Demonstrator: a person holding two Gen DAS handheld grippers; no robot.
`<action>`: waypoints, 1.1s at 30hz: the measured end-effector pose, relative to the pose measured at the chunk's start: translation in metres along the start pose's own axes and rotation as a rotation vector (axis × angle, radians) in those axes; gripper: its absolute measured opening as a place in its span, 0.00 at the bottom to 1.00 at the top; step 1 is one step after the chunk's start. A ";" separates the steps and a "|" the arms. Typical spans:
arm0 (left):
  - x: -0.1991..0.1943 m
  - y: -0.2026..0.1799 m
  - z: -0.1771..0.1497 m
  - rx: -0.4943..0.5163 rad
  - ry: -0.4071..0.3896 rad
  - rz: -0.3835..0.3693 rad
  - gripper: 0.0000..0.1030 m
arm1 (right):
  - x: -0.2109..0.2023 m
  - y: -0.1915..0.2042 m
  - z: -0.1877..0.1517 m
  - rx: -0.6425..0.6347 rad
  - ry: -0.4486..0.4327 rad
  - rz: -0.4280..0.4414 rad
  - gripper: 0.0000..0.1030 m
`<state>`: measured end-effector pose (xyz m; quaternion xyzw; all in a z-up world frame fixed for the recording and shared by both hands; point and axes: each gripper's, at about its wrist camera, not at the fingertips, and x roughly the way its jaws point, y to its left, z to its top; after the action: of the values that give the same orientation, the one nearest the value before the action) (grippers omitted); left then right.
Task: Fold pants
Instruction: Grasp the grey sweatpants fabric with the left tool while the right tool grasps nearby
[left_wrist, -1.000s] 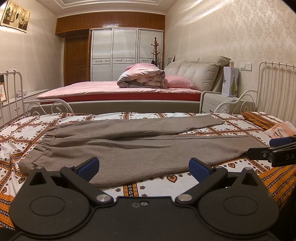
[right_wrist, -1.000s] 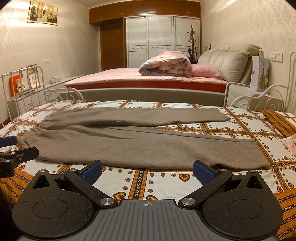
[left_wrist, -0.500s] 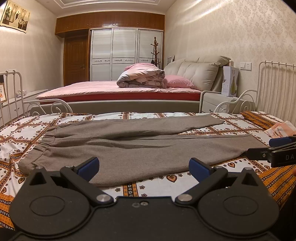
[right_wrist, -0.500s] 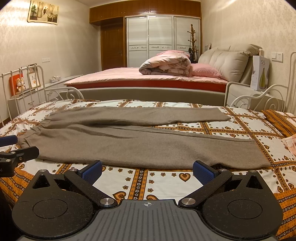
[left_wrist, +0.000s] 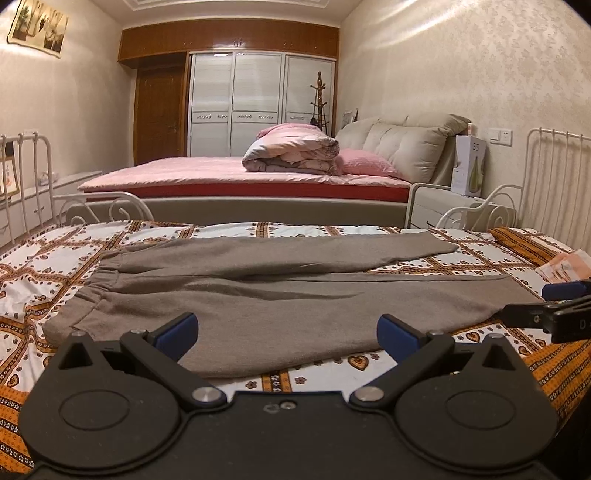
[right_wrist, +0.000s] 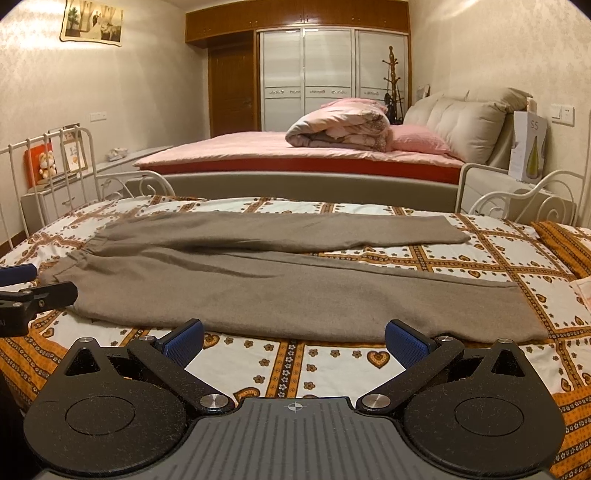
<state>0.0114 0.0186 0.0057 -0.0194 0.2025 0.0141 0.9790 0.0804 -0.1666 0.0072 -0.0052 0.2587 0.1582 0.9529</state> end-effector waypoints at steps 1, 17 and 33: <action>0.001 0.002 0.002 0.000 0.000 0.003 0.94 | 0.001 0.001 0.003 -0.009 0.002 -0.001 1.00; 0.127 0.152 0.077 0.056 0.103 0.123 0.84 | 0.132 -0.006 0.096 -0.092 0.037 0.138 1.00; 0.350 0.345 0.071 -0.015 0.366 0.084 0.71 | 0.434 0.015 0.175 -0.193 0.192 0.277 0.81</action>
<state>0.3483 0.3730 -0.0795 -0.0204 0.3776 0.0525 0.9243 0.5162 -0.0070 -0.0545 -0.0758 0.3303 0.3108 0.8880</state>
